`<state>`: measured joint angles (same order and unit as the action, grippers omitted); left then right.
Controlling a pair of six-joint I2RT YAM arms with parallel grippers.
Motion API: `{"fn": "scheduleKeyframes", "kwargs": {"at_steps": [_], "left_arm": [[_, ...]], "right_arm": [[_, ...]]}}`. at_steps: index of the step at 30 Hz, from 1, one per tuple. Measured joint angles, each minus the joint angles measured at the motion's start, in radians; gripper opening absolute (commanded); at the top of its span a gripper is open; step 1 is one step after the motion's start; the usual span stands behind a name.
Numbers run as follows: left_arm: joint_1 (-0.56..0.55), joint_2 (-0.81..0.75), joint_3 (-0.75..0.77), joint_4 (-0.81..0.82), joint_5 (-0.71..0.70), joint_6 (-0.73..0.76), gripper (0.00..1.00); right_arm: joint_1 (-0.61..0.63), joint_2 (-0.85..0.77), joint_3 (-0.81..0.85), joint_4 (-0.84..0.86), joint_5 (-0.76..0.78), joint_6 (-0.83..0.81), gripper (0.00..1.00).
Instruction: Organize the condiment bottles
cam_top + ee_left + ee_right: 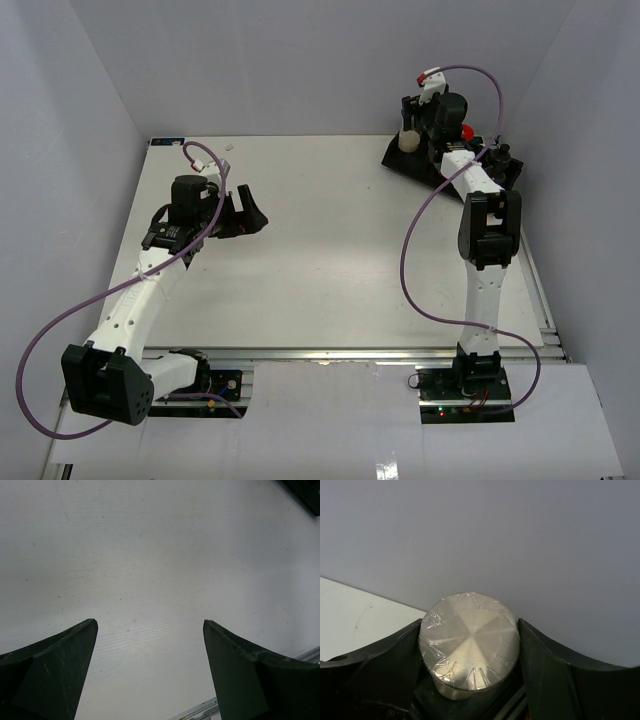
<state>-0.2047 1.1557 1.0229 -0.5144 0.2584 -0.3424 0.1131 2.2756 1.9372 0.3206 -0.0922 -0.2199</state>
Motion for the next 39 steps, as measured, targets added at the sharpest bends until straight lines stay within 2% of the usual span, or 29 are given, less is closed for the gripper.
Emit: {"fn": "scheduleKeyframes", "kwargs": {"at_steps": [10, 13, 14, 19, 22, 23, 28, 31, 39], "left_arm": [[0.0, 0.0, 0.0, 0.003, 0.009, -0.001, 0.97], [0.0, 0.0, 0.0, 0.004, 0.011, -0.001, 0.97], [0.0, 0.0, 0.0, 0.004, 0.011, -0.001, 0.97], [0.0, 0.0, 0.0, 0.014, 0.011, 0.0, 0.97], [0.0, 0.0, 0.0, 0.015, 0.011, 0.0, 0.97], [0.0, 0.0, 0.0, 0.015, 0.011, 0.001, 0.97], [0.0, 0.0, 0.0, 0.015, 0.012, 0.001, 0.97], [0.0, -0.001, 0.0, 0.014, 0.012, 0.0, 0.97], [0.0, -0.007, 0.01, 0.013, 0.037, -0.003, 0.98]], "right_arm": [[-0.009, 0.083, 0.044, 0.042, 0.012, -0.021, 0.08], [-0.01, 0.114, 0.044, 0.049, 0.015, -0.02, 0.13], [-0.011, 0.122, 0.044, 0.049, 0.016, -0.018, 0.17], [-0.013, 0.128, -0.004, 0.135, 0.032, -0.001, 0.48], [-0.013, 0.122, -0.041, 0.193, 0.037, 0.008, 0.78], [-0.013, 0.118, -0.053, 0.206, 0.038, 0.01, 0.84], [-0.013, 0.107, -0.074, 0.22, 0.043, 0.007, 0.96], [-0.013, 0.101, -0.074, 0.211, 0.045, 0.006, 0.9], [-0.013, -0.041, -0.153, 0.13, 0.063, 0.025, 0.9]]}}
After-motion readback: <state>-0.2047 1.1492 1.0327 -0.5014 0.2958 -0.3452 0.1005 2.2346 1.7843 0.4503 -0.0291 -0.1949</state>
